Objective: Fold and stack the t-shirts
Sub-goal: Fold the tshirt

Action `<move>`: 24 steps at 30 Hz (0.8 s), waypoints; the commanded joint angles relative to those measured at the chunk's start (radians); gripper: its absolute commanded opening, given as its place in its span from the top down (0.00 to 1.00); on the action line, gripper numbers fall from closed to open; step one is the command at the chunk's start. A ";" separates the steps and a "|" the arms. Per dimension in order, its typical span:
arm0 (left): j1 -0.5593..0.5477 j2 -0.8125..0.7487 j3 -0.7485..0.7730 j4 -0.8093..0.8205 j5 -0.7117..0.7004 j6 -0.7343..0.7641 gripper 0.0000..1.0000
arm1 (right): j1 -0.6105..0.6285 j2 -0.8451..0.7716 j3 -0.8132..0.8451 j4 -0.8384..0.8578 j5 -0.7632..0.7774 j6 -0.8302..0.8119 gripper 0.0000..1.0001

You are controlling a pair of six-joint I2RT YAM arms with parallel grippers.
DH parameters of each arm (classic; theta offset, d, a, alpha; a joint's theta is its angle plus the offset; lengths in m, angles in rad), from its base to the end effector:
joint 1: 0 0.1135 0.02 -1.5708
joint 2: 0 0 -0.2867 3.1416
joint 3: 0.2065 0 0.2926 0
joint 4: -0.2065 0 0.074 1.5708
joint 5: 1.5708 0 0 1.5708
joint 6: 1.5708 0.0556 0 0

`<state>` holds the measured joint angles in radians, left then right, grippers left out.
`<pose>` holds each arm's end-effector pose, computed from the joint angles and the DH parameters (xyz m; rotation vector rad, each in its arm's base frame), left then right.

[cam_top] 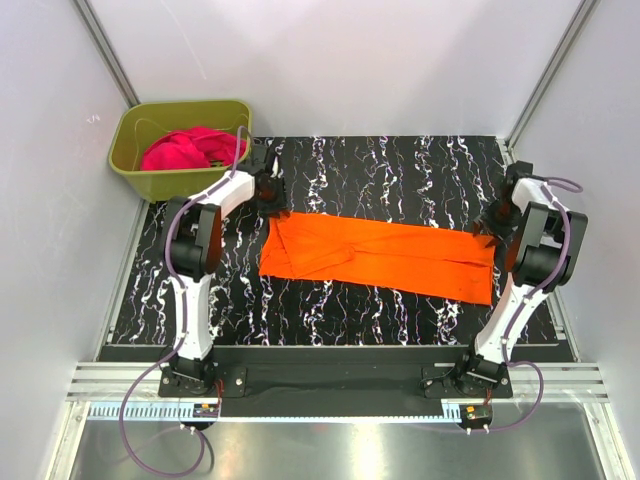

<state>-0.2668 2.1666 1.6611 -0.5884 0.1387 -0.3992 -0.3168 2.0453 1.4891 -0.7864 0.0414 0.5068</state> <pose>0.4993 -0.1444 0.1499 -0.1335 2.7058 -0.3931 0.4318 -0.1440 0.1421 1.1713 2.6643 -0.0284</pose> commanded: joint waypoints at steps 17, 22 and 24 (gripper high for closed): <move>-0.124 -0.579 -0.426 -0.015 0.203 0.080 0.48 | 0.307 -0.381 -0.211 0.064 -0.341 -0.060 0.21; -0.126 -0.582 -0.517 0.036 0.269 0.063 0.49 | 0.579 -0.328 -0.213 0.233 -0.488 -0.040 0.15; -0.127 -0.573 -0.547 0.056 0.272 0.050 0.52 | 0.668 -0.280 -0.153 0.227 -0.498 -0.065 0.18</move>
<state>-0.3965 1.6066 1.1328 -0.6075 0.3378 -0.3408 0.2958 1.7313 1.2831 -0.6224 -0.3531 0.4580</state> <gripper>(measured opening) 0.487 0.828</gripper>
